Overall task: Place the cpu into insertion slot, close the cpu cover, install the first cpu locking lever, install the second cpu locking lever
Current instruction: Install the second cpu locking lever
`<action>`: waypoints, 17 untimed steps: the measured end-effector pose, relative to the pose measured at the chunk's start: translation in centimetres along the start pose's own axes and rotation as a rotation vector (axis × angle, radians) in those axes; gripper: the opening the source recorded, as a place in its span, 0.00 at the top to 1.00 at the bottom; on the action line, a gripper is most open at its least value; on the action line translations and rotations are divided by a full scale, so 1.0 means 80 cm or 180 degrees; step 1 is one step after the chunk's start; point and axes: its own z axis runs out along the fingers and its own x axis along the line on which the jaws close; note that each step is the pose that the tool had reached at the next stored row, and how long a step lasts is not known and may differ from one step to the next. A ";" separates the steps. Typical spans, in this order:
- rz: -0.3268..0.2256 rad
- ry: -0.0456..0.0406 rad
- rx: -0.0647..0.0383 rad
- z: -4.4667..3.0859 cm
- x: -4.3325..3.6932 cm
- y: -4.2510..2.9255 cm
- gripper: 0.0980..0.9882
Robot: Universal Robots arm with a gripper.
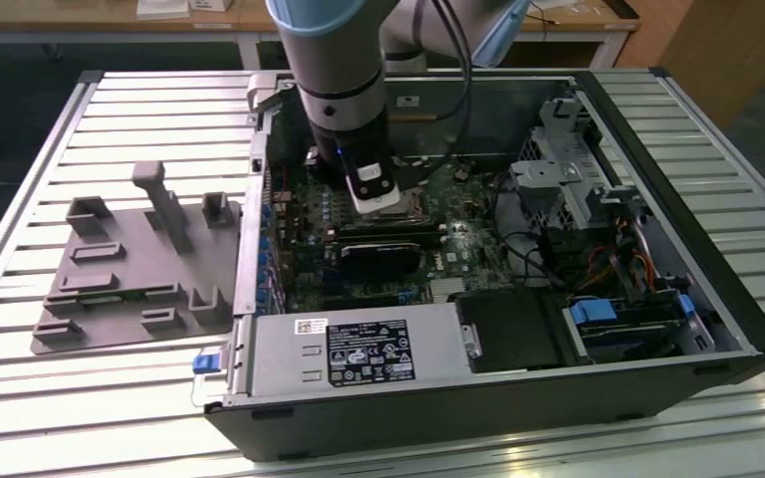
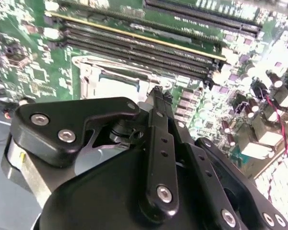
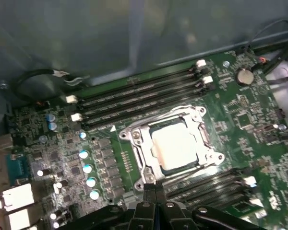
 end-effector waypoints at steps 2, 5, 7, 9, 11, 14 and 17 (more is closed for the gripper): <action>0.0003 -0.0017 0.0052 -0.0005 -0.004 0.0015 1.00; 0.0006 -0.0028 0.0096 0.0006 -0.012 0.0043 1.00; 0.0008 -0.0028 0.0098 0.0018 -0.019 0.0066 1.00; 0.0008 -0.0025 0.0100 0.0031 -0.026 0.0095 1.00; 0.0009 -0.0018 0.0103 0.0048 -0.033 0.0126 1.00; 0.0017 0.0025 0.0123 0.0095 -0.040 0.0202 1.00; 0.0023 0.0067 0.0140 0.0130 -0.041 0.0262 1.00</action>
